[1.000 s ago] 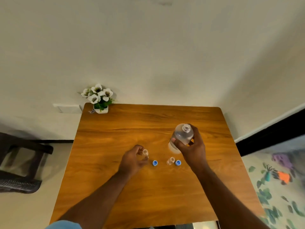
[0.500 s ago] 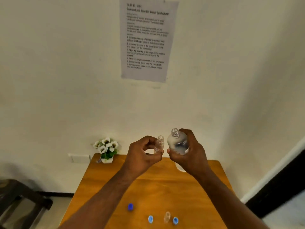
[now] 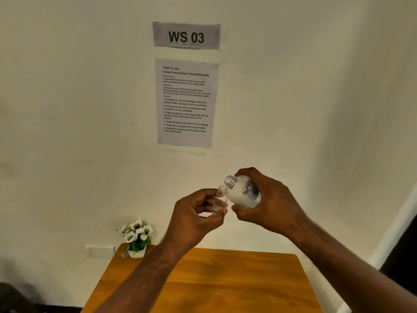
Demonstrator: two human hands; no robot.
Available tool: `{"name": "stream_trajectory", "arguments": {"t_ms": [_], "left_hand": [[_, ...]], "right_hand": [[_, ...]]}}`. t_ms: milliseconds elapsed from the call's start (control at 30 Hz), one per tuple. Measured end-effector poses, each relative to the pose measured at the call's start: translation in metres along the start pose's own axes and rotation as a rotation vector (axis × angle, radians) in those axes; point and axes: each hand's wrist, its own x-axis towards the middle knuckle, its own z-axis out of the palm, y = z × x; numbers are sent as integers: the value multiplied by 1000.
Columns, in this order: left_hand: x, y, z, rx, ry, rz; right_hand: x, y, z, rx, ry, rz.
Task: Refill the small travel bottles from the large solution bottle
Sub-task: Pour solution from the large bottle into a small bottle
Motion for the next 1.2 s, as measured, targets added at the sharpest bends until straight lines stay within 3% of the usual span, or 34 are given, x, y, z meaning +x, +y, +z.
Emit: {"name": "stream_trajectory", "arguments": {"t_ms": [733,1200], "left_hand": [[-4,20,13,-75,43,-32],[-6,19,12,-136,31,-43]], "right_hand": [[-2,0,-30,-175,-57,-65],[15,-12,-53,-478,-168,-171]]}}
